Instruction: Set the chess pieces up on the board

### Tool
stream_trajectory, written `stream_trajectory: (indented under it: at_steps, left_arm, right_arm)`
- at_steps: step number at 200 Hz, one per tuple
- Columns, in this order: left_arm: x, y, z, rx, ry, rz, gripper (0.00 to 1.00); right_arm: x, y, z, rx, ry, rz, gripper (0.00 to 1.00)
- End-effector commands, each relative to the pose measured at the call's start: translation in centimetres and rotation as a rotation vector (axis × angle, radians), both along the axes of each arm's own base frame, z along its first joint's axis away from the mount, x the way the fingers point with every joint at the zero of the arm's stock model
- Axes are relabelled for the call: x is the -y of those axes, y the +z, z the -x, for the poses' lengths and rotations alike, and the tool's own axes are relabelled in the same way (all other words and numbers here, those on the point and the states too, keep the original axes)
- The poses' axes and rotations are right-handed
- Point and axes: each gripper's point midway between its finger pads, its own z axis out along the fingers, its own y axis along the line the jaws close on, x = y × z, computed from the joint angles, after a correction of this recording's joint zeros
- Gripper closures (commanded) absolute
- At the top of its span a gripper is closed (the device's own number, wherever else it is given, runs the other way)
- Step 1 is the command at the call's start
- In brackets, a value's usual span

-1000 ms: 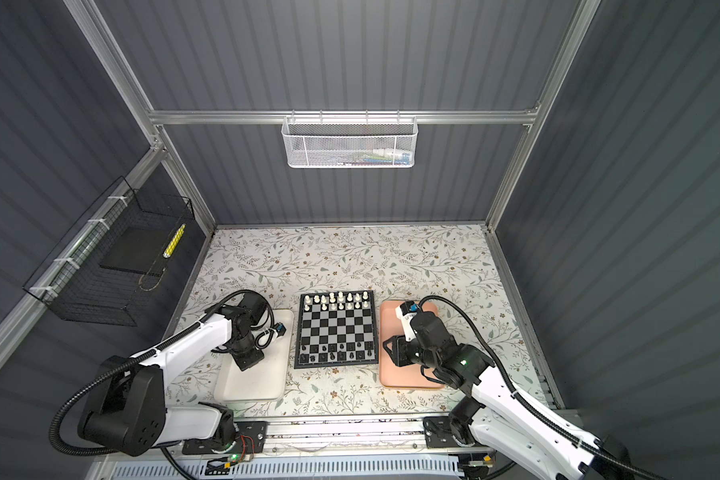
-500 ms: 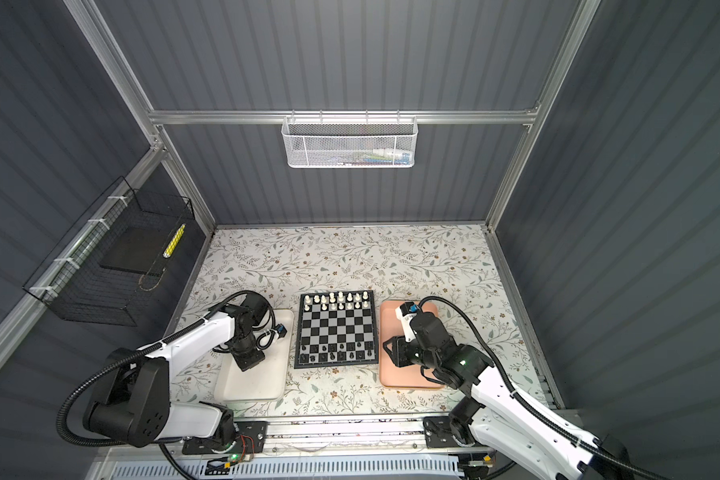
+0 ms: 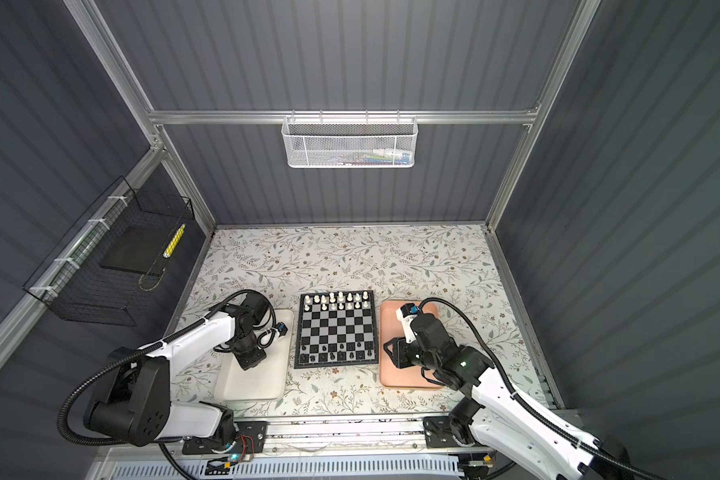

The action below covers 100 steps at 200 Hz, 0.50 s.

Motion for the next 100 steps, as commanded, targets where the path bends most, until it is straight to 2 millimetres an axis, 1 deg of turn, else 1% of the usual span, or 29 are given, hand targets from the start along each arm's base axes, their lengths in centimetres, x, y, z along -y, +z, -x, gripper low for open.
stream_trajectory:
  at_steps: [1,33,74,100]
  left_arm:
    - [0.1,0.5,0.1,0.015,0.024,0.019,0.68]
    - [-0.1,0.8,0.2,0.03,0.028,0.017,0.67]
    - [-0.2,0.9,0.5,0.042,0.041,0.016,0.68]
    - [-0.1,0.6,1.2,0.022,0.057,0.032,0.68]
  right_arm:
    - [0.2,-0.2,0.1,-0.003,-0.004,0.004,0.64]
    - [0.1,-0.3,0.1,-0.001,-0.003,0.0,0.64]
    - [0.2,-0.2,0.2,0.003,-0.002,0.002,0.64]
    - [0.3,-0.4,0.3,0.0,-0.006,0.0,0.64]
